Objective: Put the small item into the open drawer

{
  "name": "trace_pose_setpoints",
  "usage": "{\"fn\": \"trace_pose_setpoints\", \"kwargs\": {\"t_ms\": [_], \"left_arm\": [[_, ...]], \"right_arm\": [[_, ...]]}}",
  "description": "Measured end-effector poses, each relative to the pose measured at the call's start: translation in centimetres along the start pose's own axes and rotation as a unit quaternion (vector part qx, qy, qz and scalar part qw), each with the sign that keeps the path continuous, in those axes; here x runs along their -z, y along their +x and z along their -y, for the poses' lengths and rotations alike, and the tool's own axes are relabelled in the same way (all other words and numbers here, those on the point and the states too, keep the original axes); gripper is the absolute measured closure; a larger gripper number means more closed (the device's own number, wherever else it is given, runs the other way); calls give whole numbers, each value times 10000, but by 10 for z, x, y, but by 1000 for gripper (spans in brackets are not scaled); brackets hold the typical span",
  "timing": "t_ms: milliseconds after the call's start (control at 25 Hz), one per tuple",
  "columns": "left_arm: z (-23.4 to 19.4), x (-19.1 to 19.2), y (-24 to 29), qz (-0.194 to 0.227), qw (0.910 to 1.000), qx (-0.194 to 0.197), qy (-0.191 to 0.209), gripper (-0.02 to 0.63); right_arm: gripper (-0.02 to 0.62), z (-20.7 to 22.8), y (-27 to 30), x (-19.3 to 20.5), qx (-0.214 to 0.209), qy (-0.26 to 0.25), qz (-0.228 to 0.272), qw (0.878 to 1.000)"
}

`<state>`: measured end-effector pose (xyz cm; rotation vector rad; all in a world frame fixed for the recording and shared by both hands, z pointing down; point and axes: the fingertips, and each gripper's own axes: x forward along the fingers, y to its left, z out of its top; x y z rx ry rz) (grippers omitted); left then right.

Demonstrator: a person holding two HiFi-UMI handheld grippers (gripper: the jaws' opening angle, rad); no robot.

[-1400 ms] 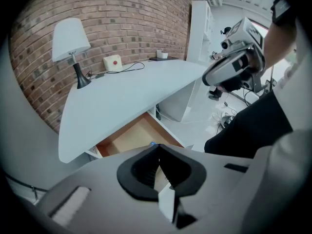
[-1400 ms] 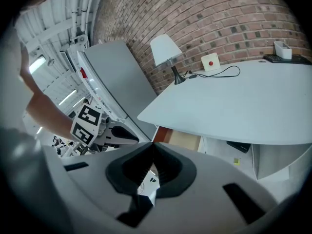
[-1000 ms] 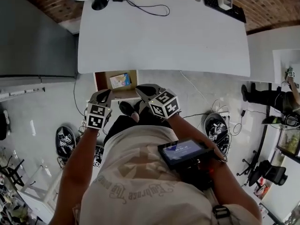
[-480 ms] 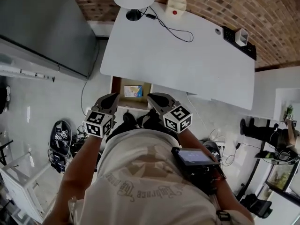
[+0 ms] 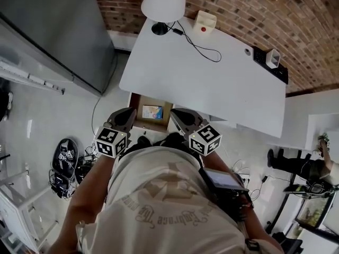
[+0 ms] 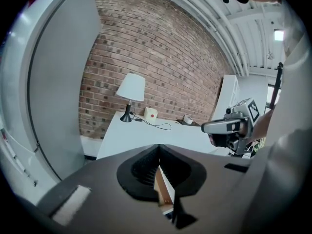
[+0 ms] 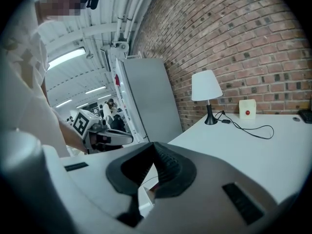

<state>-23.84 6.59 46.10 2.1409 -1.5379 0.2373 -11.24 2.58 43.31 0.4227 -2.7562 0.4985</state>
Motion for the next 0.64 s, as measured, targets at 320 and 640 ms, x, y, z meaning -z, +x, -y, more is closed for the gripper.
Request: {"fn": "trace_pose_setpoints", "kwargs": {"t_ms": [320, 640], "left_arm": [[6, 11, -1, -54, 10000, 54, -55, 600], [6, 8, 2, 0, 9999, 99, -43, 600]], "right_arm": [[589, 5, -9, 5, 163, 98, -6, 9998], [589, 14, -10, -2, 250, 82, 48, 9996]]}}
